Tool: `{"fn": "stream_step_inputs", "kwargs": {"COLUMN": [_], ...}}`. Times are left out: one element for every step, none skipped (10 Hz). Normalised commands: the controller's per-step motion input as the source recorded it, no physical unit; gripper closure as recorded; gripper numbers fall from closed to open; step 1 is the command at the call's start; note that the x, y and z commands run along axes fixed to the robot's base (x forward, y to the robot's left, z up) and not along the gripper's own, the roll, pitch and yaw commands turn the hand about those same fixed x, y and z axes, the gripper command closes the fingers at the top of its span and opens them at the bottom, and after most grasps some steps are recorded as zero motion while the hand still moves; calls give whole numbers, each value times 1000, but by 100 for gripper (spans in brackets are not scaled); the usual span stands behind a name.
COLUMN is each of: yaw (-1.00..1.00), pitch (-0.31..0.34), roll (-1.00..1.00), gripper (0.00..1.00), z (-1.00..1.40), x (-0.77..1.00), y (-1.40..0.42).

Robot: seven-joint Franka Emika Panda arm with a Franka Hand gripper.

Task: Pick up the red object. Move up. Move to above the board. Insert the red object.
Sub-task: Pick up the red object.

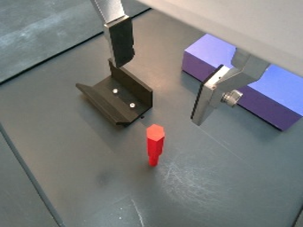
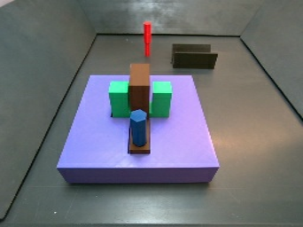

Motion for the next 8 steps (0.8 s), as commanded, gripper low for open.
{"fn": "stream_step_inputs", "kwargs": {"yaw": [-6,-46,-49,-26,0,-17,-11,-9], "pitch": [-16,-147,-186,-177,-134,-141,-140,-139], "roll": [-29,-29,-64,-73,-87,-76,-89,-91], "gripper": [0,0,0,0,0,0,0,0], "z": [-114,-694,-806,-800,-600,-600,-563,-534], "x": [0,60,106,151,149,74,51,51], "y": [-9,0,9,43,0,0,0,0]}}
